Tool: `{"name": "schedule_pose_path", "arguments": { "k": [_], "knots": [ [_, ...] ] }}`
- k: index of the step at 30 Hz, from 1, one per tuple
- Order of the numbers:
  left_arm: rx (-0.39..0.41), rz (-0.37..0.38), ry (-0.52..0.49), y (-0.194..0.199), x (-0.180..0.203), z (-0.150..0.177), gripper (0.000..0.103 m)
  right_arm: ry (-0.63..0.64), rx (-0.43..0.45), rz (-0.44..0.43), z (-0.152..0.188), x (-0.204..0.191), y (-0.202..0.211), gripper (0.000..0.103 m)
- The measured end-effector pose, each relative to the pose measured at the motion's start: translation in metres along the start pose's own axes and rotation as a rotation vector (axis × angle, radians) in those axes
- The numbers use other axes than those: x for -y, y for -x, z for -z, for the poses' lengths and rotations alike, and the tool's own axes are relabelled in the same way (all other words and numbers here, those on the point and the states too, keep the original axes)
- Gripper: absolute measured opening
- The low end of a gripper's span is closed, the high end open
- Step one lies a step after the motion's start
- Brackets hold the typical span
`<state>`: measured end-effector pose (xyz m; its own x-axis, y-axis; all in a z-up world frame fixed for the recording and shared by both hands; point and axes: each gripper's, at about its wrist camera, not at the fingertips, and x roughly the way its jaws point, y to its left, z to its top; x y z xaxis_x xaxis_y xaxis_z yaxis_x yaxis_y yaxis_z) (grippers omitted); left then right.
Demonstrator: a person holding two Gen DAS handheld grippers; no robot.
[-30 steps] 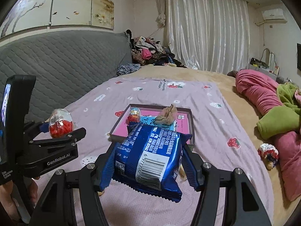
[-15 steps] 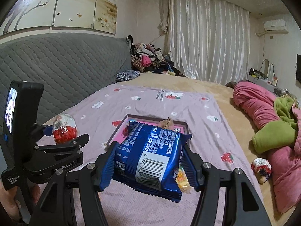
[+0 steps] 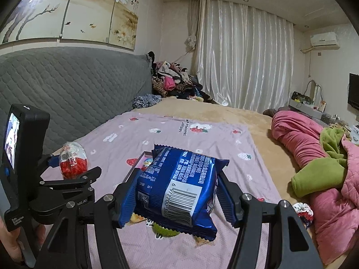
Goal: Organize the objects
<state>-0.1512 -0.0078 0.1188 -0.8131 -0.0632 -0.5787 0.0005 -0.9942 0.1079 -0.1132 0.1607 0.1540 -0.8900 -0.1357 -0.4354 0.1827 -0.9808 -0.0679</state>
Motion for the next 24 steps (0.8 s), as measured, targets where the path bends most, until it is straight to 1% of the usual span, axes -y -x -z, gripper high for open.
{"name": "schedule_pose_path", "arguments": {
  "k": [6, 12, 18, 24],
  "knots": [
    [0.0, 0.006, -0.01, -0.007, 0.006, -0.01, 0.066, 0.006, 0.004, -0.003, -0.004, 0.001, -0.006, 0.064],
    [0.011, 0.01, -0.019, -0.02, 0.014, -0.029, 0.066, 0.01, 0.013, 0.002, -0.014, 0.01, -0.021, 0.064],
    [0.007, 0.007, -0.026, -0.047, 0.02, -0.052, 0.066, 0.023, 0.004, 0.02, -0.026, 0.019, -0.048, 0.064],
    [-0.003, 0.006, -0.021, -0.082, 0.022, -0.074, 0.066, 0.006, 0.001, 0.005, -0.036, 0.033, -0.078, 0.064]
  ]
}}
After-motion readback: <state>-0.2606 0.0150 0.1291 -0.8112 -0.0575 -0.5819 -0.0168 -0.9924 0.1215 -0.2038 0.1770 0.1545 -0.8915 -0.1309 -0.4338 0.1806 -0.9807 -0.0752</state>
